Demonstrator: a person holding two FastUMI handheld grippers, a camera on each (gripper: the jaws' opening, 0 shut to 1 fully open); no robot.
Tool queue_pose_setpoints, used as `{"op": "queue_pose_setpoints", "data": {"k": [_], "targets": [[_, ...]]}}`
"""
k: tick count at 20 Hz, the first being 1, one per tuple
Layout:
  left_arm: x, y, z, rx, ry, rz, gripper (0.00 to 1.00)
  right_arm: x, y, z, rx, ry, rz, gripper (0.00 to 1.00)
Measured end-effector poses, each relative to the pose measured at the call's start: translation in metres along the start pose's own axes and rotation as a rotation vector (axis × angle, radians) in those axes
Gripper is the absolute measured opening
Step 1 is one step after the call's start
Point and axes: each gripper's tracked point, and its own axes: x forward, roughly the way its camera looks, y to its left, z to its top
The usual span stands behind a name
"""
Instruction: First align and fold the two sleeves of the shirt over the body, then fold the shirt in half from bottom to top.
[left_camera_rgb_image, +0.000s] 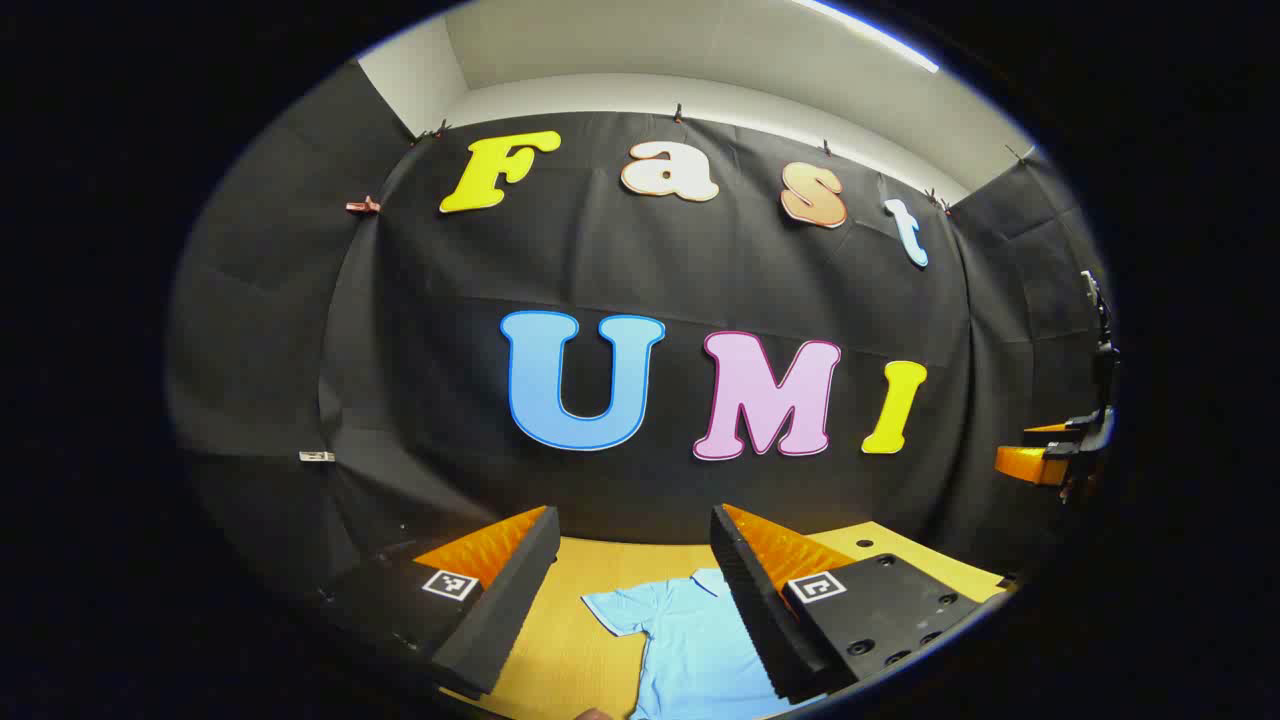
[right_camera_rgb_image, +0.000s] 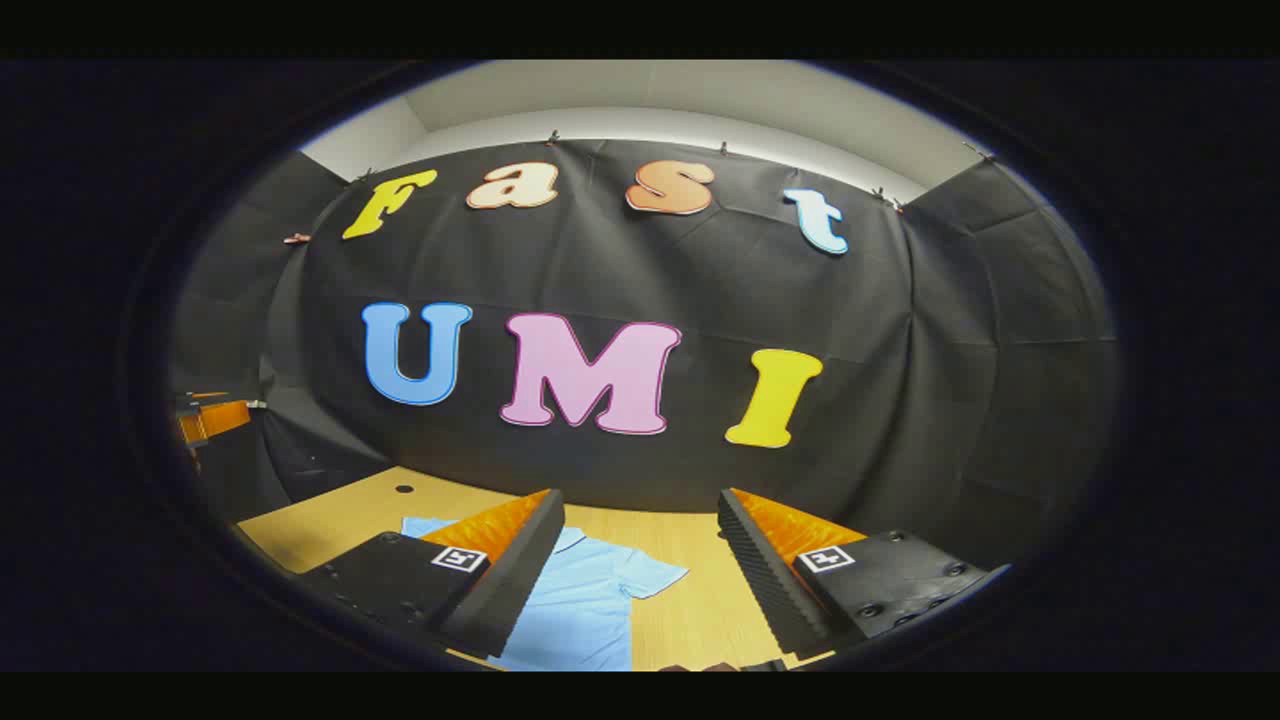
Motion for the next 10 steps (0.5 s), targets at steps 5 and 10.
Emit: {"op": "queue_pose_setpoints", "data": {"k": [5,10], "targets": [[0.006,-0.003,0.0,-0.005,0.009,-0.012,0.96,0.006,0.0,-0.001,-0.001,0.013,0.001,0.97],[0.014,-0.006,-0.002,-0.01,0.022,-0.025,0.96,0.007,0.0,-0.005,-0.011,0.027,-0.002,0.97]]}}
